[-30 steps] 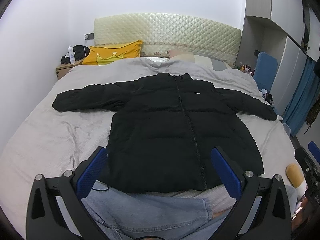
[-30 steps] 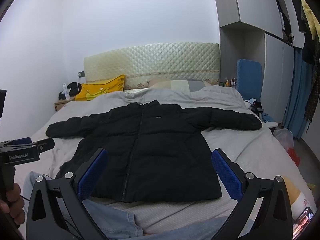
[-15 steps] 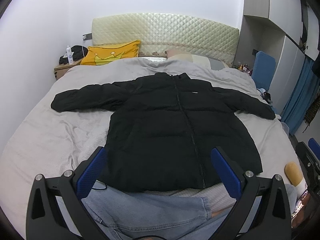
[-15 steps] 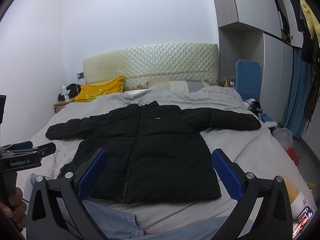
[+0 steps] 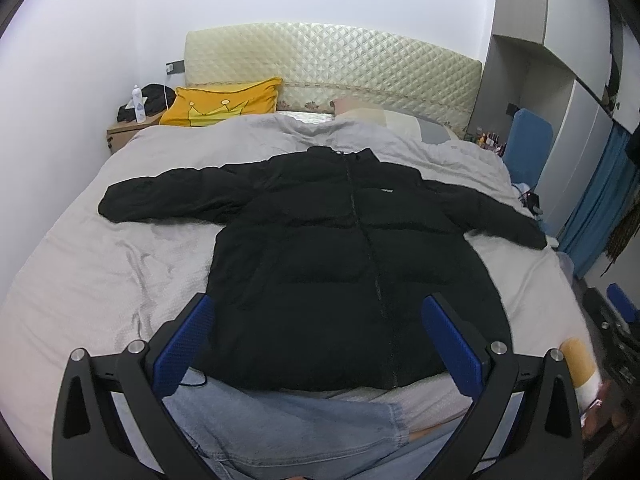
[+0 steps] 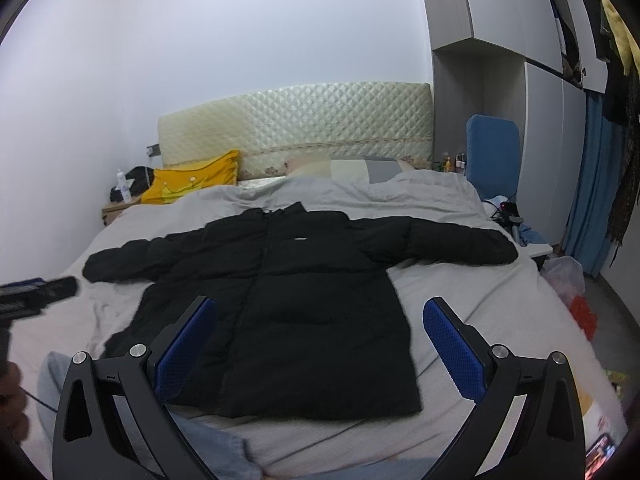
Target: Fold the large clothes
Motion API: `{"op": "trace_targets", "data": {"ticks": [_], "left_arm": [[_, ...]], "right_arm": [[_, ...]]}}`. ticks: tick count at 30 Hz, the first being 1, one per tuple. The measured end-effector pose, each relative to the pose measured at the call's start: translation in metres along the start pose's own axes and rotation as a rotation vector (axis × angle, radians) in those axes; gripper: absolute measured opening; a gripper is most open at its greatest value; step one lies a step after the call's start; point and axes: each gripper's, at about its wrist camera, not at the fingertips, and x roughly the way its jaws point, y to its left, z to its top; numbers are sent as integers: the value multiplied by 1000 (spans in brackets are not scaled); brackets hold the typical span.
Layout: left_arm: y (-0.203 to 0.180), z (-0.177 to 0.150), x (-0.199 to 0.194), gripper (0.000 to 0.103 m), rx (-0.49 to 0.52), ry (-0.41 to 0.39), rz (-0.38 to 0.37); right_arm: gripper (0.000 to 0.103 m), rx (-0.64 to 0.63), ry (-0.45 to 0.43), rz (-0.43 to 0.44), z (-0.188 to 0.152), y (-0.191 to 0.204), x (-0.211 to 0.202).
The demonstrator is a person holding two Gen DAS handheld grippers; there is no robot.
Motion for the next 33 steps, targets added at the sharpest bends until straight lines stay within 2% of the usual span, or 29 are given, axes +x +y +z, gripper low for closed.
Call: {"op": "trace_targets", "data": {"ticks": [4,7,11,14,19,26,33], "left_arm": [[-1,15,-4,103,-20,0,-31],[-9,35,-10,103,-9,19,-110],[-20,59,-26,103,7,-42,-82],[-21,71,-26,103,1,-52,-82],[-20,87,-3,103,-27,8,-103],[-23,105,35,103,-41,33,-45],[-20,113,84,103,-60,86,-30]], "right_arm": [[103,13,-12,-49,12,-32,16],[103,63,-10,-66,23,-69,39],[103,104,-12,-100,31,-110,67],[103,121,6,-109,34,-137,95],[103,198,51,-128,27,-181,142],[103,341,128,-131,4,-233,206],[103,355,163,-142,-7,-270,260]]}}
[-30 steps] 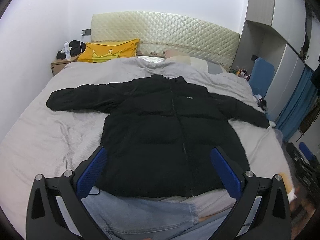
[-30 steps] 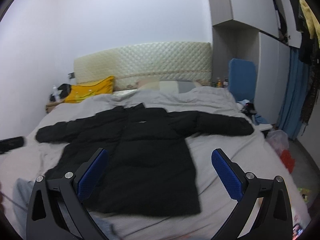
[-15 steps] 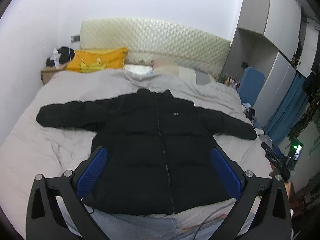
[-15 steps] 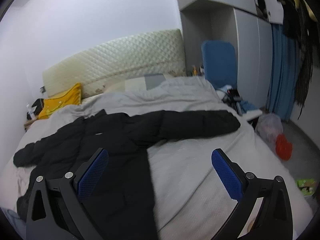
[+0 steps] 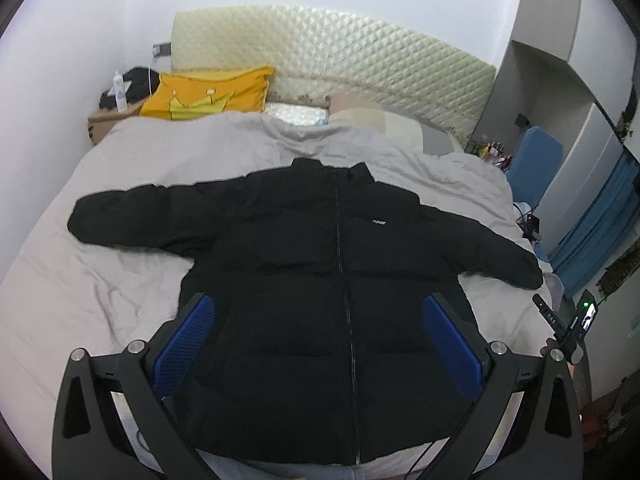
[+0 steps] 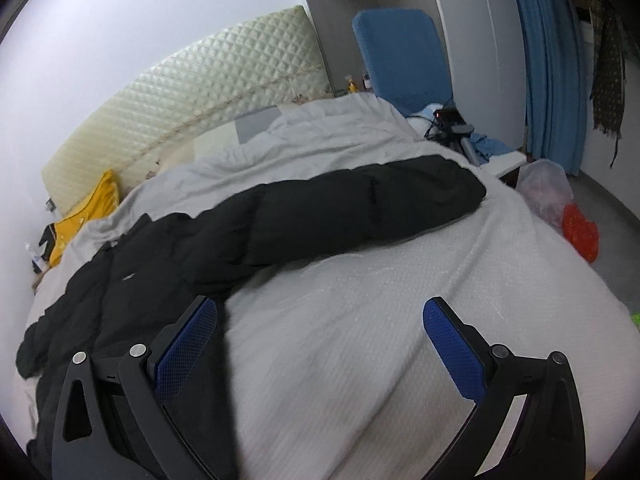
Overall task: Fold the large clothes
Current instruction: 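Reach the right tool to the jacket sleeve cuff and close on it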
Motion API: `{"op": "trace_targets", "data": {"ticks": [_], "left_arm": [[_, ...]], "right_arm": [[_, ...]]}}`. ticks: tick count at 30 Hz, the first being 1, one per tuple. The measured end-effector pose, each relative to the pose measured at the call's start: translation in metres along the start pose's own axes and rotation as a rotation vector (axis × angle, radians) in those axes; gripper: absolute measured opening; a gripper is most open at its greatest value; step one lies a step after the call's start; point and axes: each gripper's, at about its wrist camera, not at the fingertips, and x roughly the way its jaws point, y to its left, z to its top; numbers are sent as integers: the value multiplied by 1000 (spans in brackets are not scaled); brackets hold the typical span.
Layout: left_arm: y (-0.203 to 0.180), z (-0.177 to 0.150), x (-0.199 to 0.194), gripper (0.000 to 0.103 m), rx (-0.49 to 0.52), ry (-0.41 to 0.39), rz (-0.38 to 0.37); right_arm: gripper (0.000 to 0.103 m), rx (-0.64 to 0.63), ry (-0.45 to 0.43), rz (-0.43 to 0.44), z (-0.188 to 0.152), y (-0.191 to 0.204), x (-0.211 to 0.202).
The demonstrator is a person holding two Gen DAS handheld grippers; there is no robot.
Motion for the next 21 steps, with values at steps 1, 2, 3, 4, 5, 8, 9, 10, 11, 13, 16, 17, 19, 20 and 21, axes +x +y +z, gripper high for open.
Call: {"op": "trace_targets", "data": {"ticks": [1,2,3,4,5,8,9,10,11,13,16,17,19,20,21], "left_arm": [[0,2,7,103,-5,-5,5],[1,4,13,103,-7,-17,13],[0,5,19,103,0,-37,25],[0,7,23,103,6,-50,41],[0,7,29,103,10,-73,64],[5,6,47,103,5,-93,67],[7,5,58,103,1,-89,57],[9,5,65,103,-1,-86,53],[9,5,73,103,-2,-83,52],[13,3,91,103,-8,-75,38],[18,-2,116,103,5,-75,45],[19,-4,124,103,14,-73,56],[23,-8,143,103,28,-52,70],[25,-10,152,103,27,-43,75],[27,-11,161,103,25,-34,83]], "right_arm": [[103,8,7,0,2,-8,12],[103,23,15,-4,3,-14,21],[103,40,19,-4,4,-20,28],[103,86,35,1,6,-31,39],[103,126,40,7,8,-40,48],[103,237,31,36,13,-64,65],[103,275,25,43,14,-74,71],[102,305,20,49,15,-81,77],[102,327,15,50,16,-87,82],[102,384,2,40,18,-103,95],[98,440,-3,7,19,-126,117],[96,459,-4,2,20,-133,124],[95,503,-25,-5,22,-148,136],[95,511,-42,-4,24,-153,140],[95,516,-58,-3,28,-156,144]]}}
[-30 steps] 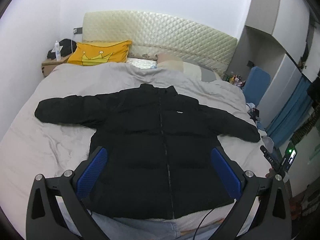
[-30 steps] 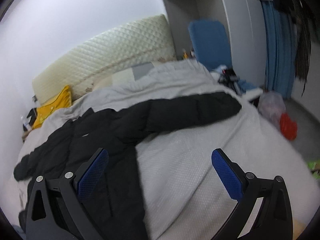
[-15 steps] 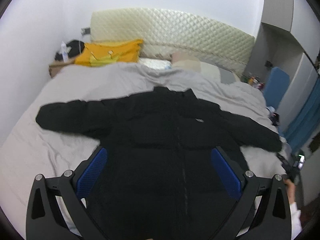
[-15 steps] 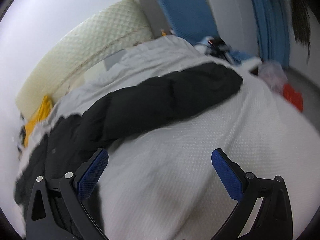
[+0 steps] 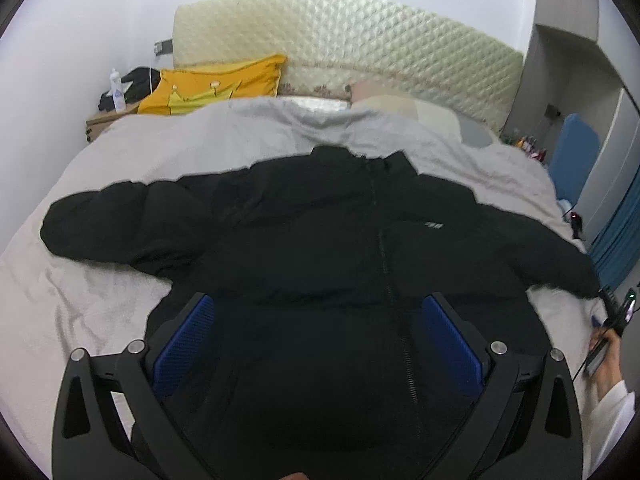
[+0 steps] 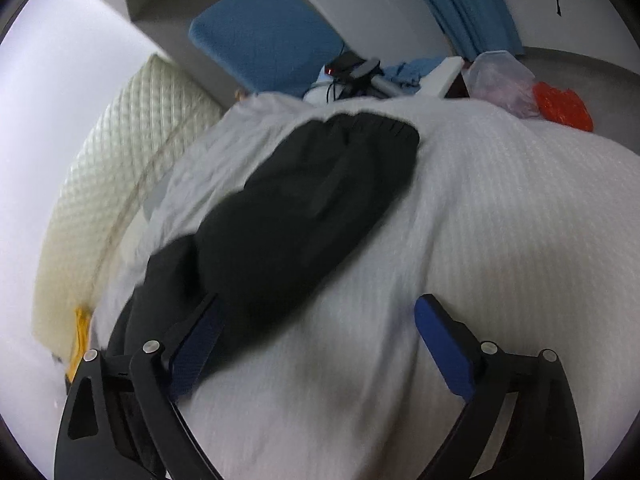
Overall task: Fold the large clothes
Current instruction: 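Reach the right tool to the jacket sleeve cuff and close on it, then lift the sleeve with the right tool and fold it across the jacket body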
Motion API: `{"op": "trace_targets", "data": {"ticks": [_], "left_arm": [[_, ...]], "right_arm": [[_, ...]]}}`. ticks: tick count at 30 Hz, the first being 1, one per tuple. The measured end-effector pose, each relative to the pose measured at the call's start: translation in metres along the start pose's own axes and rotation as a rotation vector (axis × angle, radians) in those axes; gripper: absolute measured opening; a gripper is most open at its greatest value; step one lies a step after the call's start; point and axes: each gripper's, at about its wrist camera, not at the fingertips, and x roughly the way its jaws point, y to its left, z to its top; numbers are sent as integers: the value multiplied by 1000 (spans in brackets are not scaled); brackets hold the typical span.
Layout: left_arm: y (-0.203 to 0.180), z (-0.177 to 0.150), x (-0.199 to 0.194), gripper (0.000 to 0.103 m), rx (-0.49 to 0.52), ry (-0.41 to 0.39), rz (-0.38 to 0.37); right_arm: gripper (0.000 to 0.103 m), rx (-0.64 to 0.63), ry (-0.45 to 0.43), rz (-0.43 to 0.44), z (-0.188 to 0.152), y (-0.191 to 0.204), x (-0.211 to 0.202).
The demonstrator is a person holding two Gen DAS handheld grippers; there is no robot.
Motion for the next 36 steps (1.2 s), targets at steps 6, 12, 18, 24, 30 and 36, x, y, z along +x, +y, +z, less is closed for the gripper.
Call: {"op": "trace_targets", "data": {"ticks": [6,12,18,24,30,36], "left_arm": [[2,-7,44,103,-9,62,17],[12,-13,62,103,-13,78,50],[22,-16,78,103,-18,116,67],[35,-9,68,103,-36,67,37],[46,-6,56,103,-1,21,76],[54,-5,41,103,35,11,49]], "right_arm": [[86,9,-54,33,32,-1,31],[81,65,-96,29,52,3,57],[31,88,-134,-14,55,19,68],[8,-25,-147,10,67,44,44],[6,-57,-236,45,81,73,-11],[5,-168,-316,86,89,134,-71]]}}
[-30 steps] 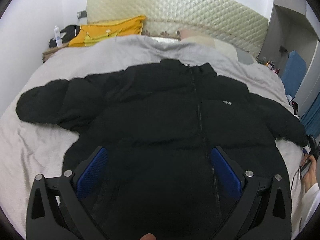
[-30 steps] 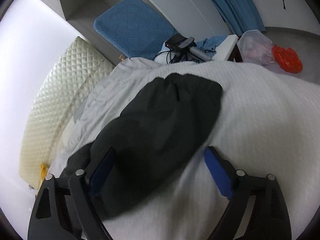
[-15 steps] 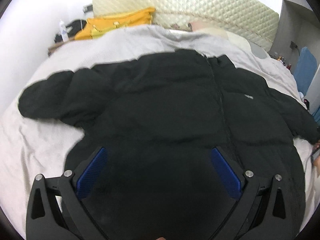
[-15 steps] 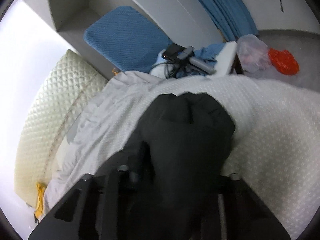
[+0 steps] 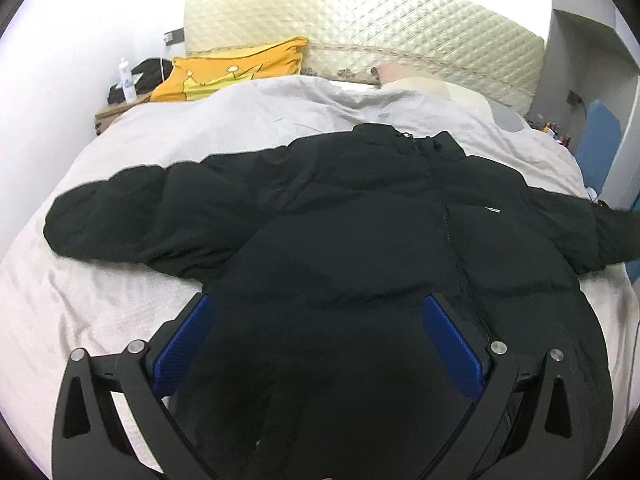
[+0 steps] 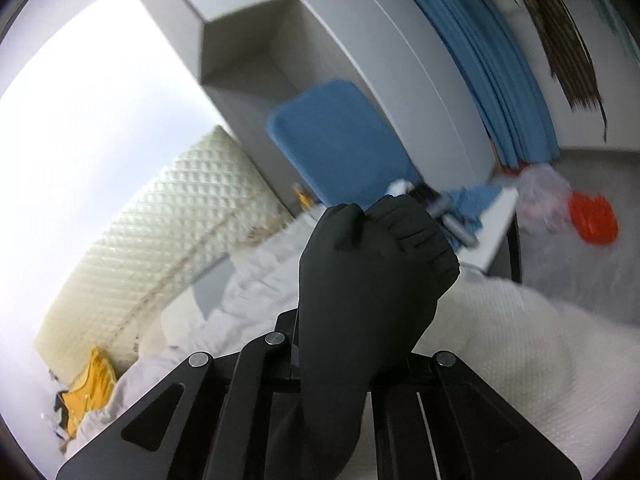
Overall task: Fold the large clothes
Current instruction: 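Lift the sleeve with the right tool and fold it across the jacket body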
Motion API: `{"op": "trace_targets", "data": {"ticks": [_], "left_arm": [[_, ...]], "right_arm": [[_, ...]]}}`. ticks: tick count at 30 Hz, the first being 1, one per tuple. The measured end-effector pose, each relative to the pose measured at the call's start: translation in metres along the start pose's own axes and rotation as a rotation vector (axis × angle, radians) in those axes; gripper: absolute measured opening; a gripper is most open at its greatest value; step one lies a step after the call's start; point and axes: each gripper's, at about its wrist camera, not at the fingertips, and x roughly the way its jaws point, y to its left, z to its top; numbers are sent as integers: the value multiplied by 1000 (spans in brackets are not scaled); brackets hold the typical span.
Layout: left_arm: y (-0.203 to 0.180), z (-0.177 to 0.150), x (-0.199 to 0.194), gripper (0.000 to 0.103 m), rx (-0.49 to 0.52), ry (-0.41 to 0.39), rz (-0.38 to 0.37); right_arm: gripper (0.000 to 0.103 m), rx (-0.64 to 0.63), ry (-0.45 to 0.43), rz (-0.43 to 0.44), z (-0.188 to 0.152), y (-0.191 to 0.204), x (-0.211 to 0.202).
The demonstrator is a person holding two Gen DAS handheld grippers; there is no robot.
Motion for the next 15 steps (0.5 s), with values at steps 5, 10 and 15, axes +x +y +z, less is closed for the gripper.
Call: {"op": "trace_targets", "data": {"ticks": [5,10,15], "left_arm": [[-5,-1,-30,103,66,-71,-13],[2,-6,-51,103,82,-106,-42],[24,-9,-55,103,78,-132,-21]], "right_arm": [[5,-117,-33,19,15,68,-33],[5,-216,-53,77,15,146,-65],[5,-355,-79,149,4,228,-96]]}}
